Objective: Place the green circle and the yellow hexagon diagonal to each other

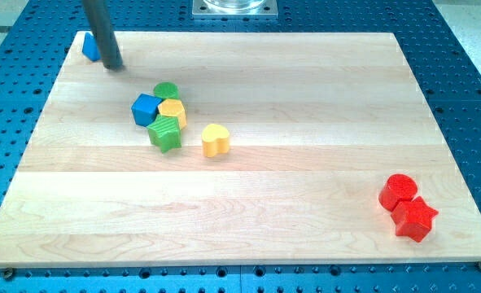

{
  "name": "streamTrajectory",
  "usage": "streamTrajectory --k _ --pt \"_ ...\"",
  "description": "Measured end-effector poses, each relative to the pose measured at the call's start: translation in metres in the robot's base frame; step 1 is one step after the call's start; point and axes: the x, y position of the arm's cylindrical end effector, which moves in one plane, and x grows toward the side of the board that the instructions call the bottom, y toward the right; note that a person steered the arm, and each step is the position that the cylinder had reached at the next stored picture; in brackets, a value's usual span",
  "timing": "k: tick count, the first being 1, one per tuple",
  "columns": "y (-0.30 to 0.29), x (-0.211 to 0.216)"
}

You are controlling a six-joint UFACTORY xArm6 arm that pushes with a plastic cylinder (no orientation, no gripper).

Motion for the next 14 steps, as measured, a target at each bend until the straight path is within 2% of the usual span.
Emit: streamTrajectory --k 1,2,3,4,5,6,7,8,9,10,11,12,13,14 --pt "0.106 0.014" --pt "0.103 0.081" --pt "0.066 0.084" --pt "0.068 0.106" --pt "0.023 0.088" --pt "0.009 0.037" --pt "0.014 0.070" --pt "-0.042 0.079" --pt "-0.033 0.046" --pt "-0.017 0.065" --pt "0.104 0.069" --pt "0.184 0.098" --pt "0.145 0.138" --pt "0.087 0.142"
